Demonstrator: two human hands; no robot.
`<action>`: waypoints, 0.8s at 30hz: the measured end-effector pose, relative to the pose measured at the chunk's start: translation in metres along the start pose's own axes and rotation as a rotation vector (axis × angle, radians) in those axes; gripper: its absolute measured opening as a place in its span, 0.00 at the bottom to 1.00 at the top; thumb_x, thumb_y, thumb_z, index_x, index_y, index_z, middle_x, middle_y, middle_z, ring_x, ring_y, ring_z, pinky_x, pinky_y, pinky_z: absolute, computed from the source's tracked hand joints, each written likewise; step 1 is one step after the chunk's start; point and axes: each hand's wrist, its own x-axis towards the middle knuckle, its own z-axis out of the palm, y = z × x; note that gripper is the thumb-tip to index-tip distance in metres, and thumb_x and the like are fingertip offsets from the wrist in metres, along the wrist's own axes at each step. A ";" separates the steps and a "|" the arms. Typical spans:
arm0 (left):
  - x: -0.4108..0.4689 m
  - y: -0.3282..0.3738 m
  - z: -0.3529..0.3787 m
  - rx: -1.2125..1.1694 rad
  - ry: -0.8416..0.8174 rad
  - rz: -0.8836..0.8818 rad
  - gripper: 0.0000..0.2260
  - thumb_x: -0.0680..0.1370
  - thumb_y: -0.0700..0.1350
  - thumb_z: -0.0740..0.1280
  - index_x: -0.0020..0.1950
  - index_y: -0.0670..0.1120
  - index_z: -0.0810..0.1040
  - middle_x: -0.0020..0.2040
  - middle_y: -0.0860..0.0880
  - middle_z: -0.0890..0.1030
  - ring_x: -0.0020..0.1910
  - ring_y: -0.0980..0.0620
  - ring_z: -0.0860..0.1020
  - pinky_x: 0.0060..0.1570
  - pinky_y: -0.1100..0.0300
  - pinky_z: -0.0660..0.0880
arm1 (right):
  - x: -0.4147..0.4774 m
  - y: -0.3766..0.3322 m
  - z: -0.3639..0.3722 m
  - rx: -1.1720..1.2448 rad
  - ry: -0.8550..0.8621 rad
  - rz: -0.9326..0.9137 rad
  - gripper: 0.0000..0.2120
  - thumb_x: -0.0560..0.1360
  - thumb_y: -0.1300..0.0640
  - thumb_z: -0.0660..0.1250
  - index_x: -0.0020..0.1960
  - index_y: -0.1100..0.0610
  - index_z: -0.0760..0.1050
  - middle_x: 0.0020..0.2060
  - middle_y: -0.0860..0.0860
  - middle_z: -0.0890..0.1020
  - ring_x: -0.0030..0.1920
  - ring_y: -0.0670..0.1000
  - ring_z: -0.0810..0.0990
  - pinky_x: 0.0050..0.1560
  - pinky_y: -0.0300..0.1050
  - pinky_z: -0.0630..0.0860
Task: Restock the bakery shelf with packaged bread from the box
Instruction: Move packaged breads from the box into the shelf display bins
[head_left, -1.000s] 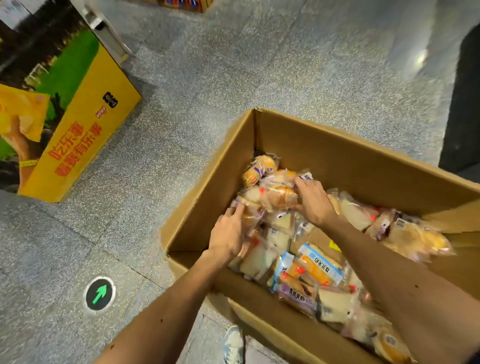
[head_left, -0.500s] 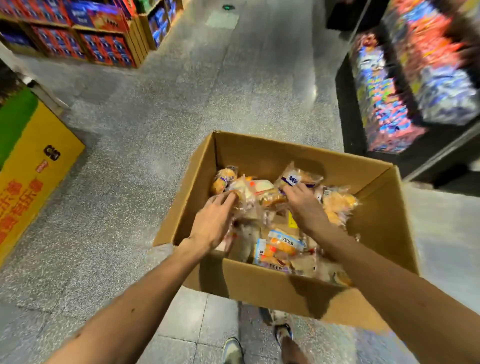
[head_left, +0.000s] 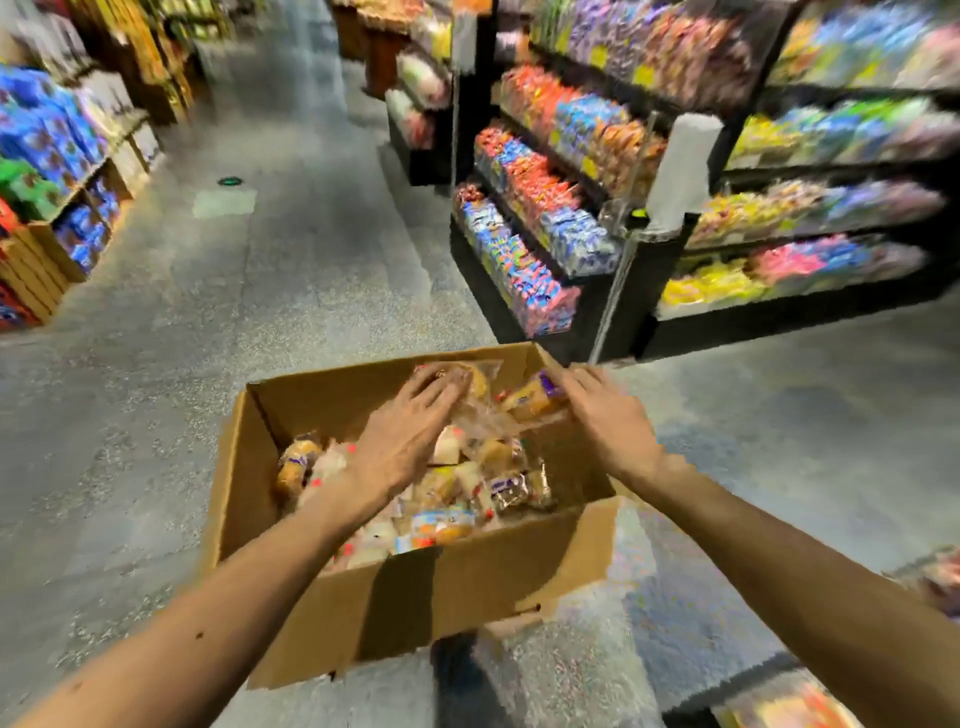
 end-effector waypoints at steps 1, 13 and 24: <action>0.017 0.019 -0.006 0.012 0.044 0.064 0.38 0.65 0.28 0.76 0.70 0.41 0.63 0.67 0.41 0.77 0.70 0.42 0.68 0.45 0.45 0.83 | -0.020 0.010 -0.021 0.013 0.071 0.066 0.25 0.72 0.60 0.60 0.69 0.61 0.73 0.55 0.59 0.81 0.54 0.63 0.80 0.48 0.51 0.78; 0.091 0.374 -0.028 -0.212 0.214 0.666 0.38 0.64 0.30 0.75 0.70 0.47 0.67 0.73 0.49 0.72 0.74 0.45 0.68 0.59 0.47 0.76 | -0.371 0.118 -0.189 0.015 0.367 0.747 0.16 0.74 0.57 0.71 0.58 0.52 0.69 0.47 0.57 0.82 0.48 0.62 0.80 0.42 0.54 0.75; 0.063 0.677 -0.027 -0.671 0.191 0.865 0.21 0.71 0.31 0.72 0.63 0.41 0.78 0.65 0.43 0.79 0.68 0.48 0.68 0.68 0.55 0.64 | -0.662 0.118 -0.281 0.383 0.681 1.272 0.24 0.63 0.58 0.82 0.56 0.56 0.78 0.46 0.49 0.85 0.47 0.47 0.83 0.49 0.46 0.81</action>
